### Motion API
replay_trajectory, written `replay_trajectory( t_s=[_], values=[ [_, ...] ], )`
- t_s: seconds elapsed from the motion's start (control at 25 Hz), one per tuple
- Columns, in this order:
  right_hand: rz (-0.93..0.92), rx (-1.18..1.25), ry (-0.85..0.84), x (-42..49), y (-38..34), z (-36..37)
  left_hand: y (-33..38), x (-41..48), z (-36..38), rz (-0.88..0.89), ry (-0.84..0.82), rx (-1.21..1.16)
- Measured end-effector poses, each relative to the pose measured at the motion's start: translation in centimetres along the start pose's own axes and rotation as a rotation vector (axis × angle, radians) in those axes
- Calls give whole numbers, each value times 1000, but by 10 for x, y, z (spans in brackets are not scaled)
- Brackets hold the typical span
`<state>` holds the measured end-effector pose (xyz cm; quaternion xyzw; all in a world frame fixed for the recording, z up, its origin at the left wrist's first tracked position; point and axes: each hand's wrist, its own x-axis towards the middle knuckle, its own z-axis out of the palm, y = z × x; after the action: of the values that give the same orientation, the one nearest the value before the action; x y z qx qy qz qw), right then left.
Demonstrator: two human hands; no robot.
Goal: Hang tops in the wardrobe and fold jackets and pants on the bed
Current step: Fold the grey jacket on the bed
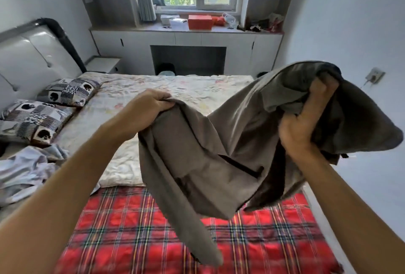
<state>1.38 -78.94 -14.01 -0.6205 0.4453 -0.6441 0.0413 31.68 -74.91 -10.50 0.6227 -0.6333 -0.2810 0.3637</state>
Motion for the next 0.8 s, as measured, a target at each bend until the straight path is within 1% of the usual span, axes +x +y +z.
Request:
replay_trajectory(
  t_s=[0.04,0.12,0.16,0.2,0.32,0.4,0.48,0.56,0.6,0.64,0.72,0.76,0.8],
  values=[
    [-36,-21,19,-1,-2,1,-7,-11,-2,-25,-38,-60],
    [-209,-29,50,-6,11,-1,-18,-24,-6,-91,-80,-164],
    [-255,-44,50,-9,16,2,-22,-29,-8,-130,-99,-194],
    [-275,-38,15,-7,22,8,-29,-30,-9,-161,-114,-208],
    [-261,-36,-194,7,49,40,-52,-23,-9,-257,-131,-224],
    [-255,-25,-317,18,68,66,-74,-10,-6,-317,-102,-208],
    [-174,-55,-444,29,102,105,-106,14,9,-363,-18,-151],
    [-115,-186,-636,26,140,142,-147,36,40,-384,10,-11],
    [-50,-281,-759,10,171,159,-177,44,65,-400,-8,80],
    [55,-391,-888,-10,198,169,-207,45,94,-433,-41,176],
    [394,-554,-1118,-73,262,179,-274,35,160,-589,-130,302],
    [565,-585,-1200,-108,293,179,-304,26,191,-687,-154,262],
    [724,-568,-1256,-140,324,176,-328,17,218,-769,-152,166]
  ],
)
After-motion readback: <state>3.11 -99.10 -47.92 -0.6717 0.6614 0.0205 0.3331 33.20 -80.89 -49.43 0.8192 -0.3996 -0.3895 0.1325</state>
